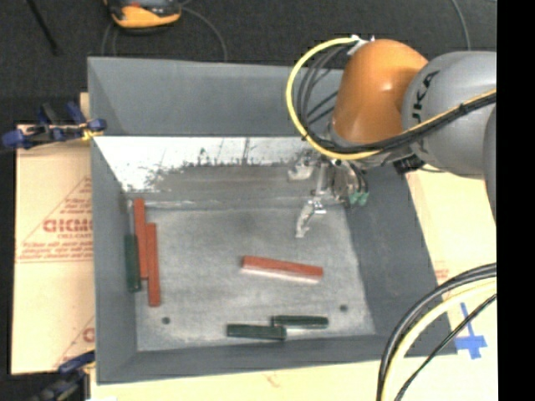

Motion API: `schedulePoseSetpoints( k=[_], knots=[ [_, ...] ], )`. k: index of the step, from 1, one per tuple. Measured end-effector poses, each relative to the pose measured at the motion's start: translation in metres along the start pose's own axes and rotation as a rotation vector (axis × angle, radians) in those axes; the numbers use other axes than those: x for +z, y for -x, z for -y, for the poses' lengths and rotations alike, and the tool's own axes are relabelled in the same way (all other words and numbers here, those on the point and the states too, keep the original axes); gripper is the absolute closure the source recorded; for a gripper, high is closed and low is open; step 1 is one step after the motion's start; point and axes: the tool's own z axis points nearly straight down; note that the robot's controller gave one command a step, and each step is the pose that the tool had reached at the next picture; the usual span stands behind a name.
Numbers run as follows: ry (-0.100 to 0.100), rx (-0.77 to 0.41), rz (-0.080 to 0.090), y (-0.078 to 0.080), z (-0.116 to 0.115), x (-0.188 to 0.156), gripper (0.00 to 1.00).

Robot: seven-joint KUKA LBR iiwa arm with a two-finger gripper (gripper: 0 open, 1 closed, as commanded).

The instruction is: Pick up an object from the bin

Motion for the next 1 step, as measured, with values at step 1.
schedulePoseSetpoints(
  k=[1],
  knots=[
    [0.000, 0.000, 0.000, 0.0000, 0.0000, 0.0000, 0.00]
  ],
)
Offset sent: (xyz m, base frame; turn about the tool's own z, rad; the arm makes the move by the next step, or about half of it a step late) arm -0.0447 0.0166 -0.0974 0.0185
